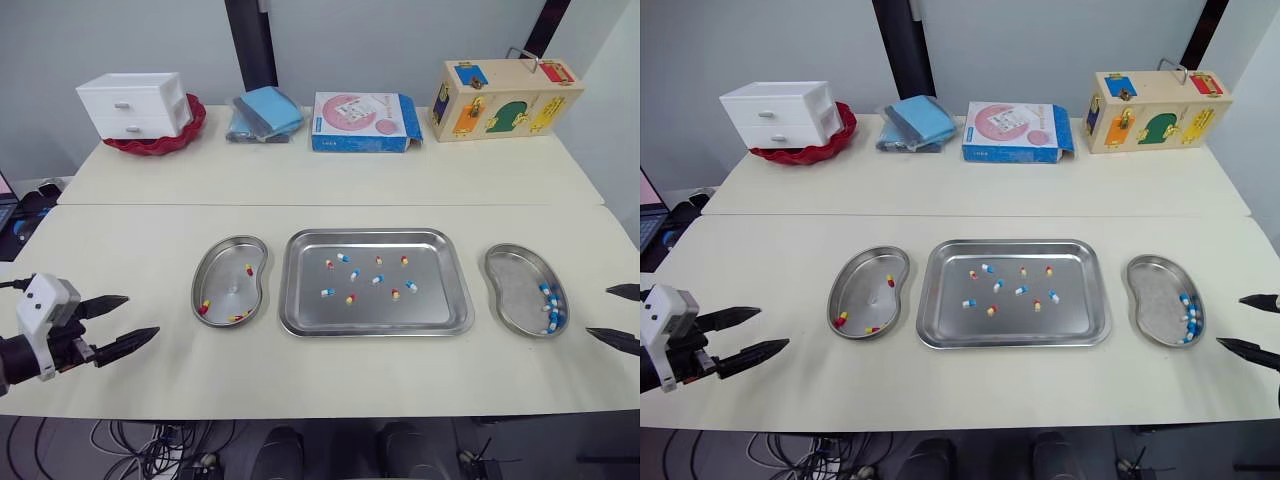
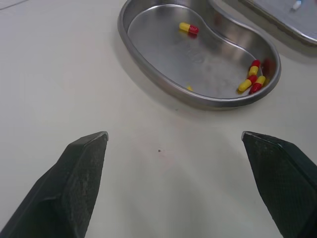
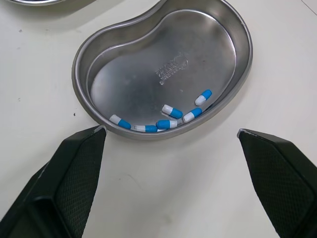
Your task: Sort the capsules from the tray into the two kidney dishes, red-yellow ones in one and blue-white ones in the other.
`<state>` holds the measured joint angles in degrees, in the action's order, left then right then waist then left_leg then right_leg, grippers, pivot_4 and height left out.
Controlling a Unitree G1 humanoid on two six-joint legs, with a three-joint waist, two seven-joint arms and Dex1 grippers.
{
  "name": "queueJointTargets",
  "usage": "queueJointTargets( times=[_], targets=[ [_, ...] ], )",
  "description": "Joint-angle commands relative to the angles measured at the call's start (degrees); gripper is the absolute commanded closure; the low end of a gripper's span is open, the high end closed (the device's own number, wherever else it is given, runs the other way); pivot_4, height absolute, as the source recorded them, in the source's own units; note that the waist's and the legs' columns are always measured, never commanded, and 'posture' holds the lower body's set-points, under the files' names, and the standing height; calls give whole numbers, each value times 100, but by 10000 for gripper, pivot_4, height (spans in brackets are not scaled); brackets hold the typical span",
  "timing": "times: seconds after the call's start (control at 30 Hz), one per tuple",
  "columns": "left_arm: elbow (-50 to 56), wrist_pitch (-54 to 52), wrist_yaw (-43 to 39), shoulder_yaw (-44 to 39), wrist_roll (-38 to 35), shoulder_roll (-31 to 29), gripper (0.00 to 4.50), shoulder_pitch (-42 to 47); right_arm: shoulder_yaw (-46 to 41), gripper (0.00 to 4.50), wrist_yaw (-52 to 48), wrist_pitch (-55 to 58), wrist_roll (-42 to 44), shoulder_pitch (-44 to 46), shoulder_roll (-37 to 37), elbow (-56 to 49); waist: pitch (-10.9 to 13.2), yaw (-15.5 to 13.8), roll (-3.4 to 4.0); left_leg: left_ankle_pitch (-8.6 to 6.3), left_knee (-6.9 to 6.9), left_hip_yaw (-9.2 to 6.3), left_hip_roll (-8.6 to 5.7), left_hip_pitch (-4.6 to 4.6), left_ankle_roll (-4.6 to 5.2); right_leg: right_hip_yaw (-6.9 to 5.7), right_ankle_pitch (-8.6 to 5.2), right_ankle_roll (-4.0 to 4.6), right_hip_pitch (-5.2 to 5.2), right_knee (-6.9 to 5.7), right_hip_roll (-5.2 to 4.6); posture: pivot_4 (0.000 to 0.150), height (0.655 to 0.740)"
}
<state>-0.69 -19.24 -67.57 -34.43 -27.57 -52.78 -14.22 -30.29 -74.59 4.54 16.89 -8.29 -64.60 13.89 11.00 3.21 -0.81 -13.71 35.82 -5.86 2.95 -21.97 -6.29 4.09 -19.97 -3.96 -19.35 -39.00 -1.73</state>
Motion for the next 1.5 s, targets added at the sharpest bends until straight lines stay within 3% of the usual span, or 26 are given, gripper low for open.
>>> queueJointTargets(
  times=[0.03, 0.17, 0.3, 0.4, 0.63, 0.97, 1.1, 1.27, 1.5],
  targets=[
    [786, 10, -119, -215, -507, 354, 218, -296, -176, 0, 126, -239, -26, 17, 1, 33, 0, -1, 0, 0, 0, 2, 0, 1, 0, 1, 0, 0, 1, 0, 0, 1500, 7400],
    [1901, -49, 76, 49, -1114, 1121, 218, -549, -392, 0, 169, -155, 67, -327, 111, -211, -3, -31, -8, -1, 2, 3, 0, -2, -1, 2, 0, -1, 3, 3, -2, 1500, 7400],
    [2580, -263, 740, 588, -1140, 1621, 218, -632, -745, 0, 263, -97, 62, -847, 260, -499, -9, -105, 5, -1, 7, 2, -3, 1, -1, 3, 0, -3, 8, 2, -3, 1500, 7400],
    [2834, 88, 803, 1107, -955, 1946, 218, -621, -1085, 0, 313, 3, 76, -1292, 414, -761, -9, -125, 6, -1, 12, 2, -3, 2, -1, 5, 2, -6, 8, 2, -2, 1500, 7400],
    [2628, 1256, 753, 2245, -471, 2828, 218, -508, -1862, 0, 353, 150, 81, -2476, 1033, -1509, -15, -138, 8, -1, 12, 4, -6, 1, -1, 9, 2, -7, 9, 6, -1, 1500, 7400],
    [2085, 2004, 730, 2785, -190, 2983, 218, -262, -2178, 0, 331, -237, -53, -3702, 1638, -1903, -21, -129, 8, -1, 13, 5, -8, 1, 0, 11, -2, -10, 9, 9, -2, 1500, 7400],
    [2003, 2106, 821, 2803, -173, 2984, 218, -212, -2196, 0, 310, -175, 84, -3782, 1608, -2227, -23, -118, 6, -2, 13, 9, -8, 4, 0, 16, -2, -10, 9, 9, -2, 1500, 7400],
    [2003, 2184, 1038, 2786, -105, 2978, 218, -264, -1862, 0, 293, 465, 502, -3592, 1421, -3516, -35, -119, 24, -1, 12, 8, -7, 4, 0, 16, -2, -10, 10, 9, -1, 1500, 7400],
    [2122, 2209, 1219, 2806, -36, 2920, 218, -359, -631, 0, 899, 1515, 1058, -2240, 892, -4981, -31, -142, 13, -1, 14, 1, -8, 1, 0, 11, -1, -11, 10, 8, 0, 1500, 7400]
  ],
)
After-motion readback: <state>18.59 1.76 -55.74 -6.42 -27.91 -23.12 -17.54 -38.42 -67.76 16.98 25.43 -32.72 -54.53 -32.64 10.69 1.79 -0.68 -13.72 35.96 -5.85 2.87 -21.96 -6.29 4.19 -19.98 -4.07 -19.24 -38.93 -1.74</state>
